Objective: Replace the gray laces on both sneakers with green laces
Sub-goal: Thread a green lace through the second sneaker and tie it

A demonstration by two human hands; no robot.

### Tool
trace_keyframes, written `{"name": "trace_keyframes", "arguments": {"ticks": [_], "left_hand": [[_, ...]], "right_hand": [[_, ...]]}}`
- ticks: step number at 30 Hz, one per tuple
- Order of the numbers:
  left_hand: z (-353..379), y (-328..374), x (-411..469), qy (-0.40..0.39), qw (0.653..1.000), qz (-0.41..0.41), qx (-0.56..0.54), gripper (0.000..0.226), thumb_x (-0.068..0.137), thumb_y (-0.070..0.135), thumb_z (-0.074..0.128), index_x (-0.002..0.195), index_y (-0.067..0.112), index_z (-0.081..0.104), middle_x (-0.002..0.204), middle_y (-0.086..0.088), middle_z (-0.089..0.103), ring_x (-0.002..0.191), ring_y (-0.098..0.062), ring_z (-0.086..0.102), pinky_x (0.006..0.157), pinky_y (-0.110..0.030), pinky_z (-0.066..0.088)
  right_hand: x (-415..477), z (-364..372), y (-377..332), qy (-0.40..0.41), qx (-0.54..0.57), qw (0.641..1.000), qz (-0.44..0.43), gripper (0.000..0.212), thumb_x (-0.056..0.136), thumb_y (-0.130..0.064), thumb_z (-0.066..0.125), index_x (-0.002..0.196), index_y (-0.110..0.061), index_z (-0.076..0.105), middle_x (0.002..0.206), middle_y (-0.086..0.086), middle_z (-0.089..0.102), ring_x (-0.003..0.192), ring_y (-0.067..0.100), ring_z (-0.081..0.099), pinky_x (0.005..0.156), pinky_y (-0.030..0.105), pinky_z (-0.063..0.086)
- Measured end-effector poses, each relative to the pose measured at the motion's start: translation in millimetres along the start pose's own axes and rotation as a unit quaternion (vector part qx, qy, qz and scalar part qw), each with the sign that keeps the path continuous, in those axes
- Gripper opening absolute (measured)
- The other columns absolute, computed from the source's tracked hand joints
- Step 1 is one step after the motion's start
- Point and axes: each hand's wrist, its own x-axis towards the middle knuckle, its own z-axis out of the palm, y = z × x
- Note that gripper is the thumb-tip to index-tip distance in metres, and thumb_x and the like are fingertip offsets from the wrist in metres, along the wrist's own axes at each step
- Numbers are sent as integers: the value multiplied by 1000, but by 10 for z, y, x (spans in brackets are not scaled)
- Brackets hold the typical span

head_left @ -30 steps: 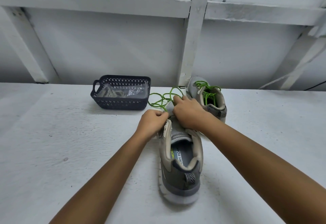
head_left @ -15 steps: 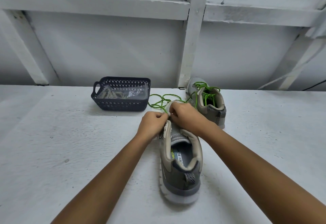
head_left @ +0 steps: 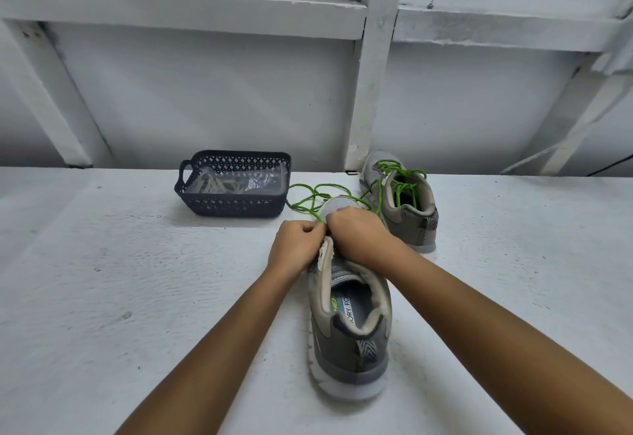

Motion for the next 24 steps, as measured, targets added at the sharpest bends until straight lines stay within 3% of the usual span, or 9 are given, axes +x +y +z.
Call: {"name": "trace_keyframes", "arguments": {"ticks": [4,7,9,11,13,16,19,24], "left_hand": [[61,-1,-55,10,999,9,-46,48,84,21,55,40,16,38,42,5,30,47,-10,25,47,-25,23],[121,-8,-60,30,998,14,-55,38,65,45,55,51,10,56,60,-13,49,54,-20,42,57,-30,37],[162,-49,-27,42,998,5,-36,50,54,59,51,62,11,62,83,-25,59,73,-35,59,67,-39,49],[179,-46,-23,36,999,-10,-9,54,50,61,50,70,12,63,97,-30,58,91,-40,59,76,-44,51],[164,-9,-45,35,999,-17,18,55,50,59,50,76,12,63,102,-24,56,95,-38,59,80,-42,50],[153,26,-73,23,998,-29,53,46,67,47,61,99,16,68,111,-4,43,102,-27,56,92,-38,47],[159,32,-70,24,996,-19,79,39,73,40,64,104,16,66,112,-3,40,104,-28,54,92,-36,46],[163,29,-70,23,996,-19,82,42,72,39,66,106,16,66,111,-1,38,104,-27,54,89,-33,46]], "right_hand": [[-15,-14,41,-4,-8,1000,5,19,93,-11,42,102,-3,58,108,14,61,102,32,58,68,33,36],[-10,-76,103,-8,10,1000,6,17,92,-10,43,101,-1,55,108,16,59,100,33,57,69,34,38],[-22,-139,142,-8,25,1000,4,18,91,-8,44,105,0,52,110,17,57,100,34,56,71,34,39],[-32,-185,207,3,51,999,9,18,92,-6,44,107,1,49,111,18,55,101,35,55,75,35,40],[-44,-211,275,20,90,996,19,15,96,-8,44,107,1,50,109,18,55,101,33,53,79,36,40],[-68,-254,319,59,173,983,29,17,99,-14,44,104,0,52,107,17,57,100,30,51,76,31,34],[-75,-349,317,111,214,970,38,19,99,-16,44,103,-1,55,100,11,56,93,26,51,68,25,27],[-121,-793,340,267,251,930,13,18,97,-14,48,99,2,58,89,4,54,81,18,46,65,20,25]]}}
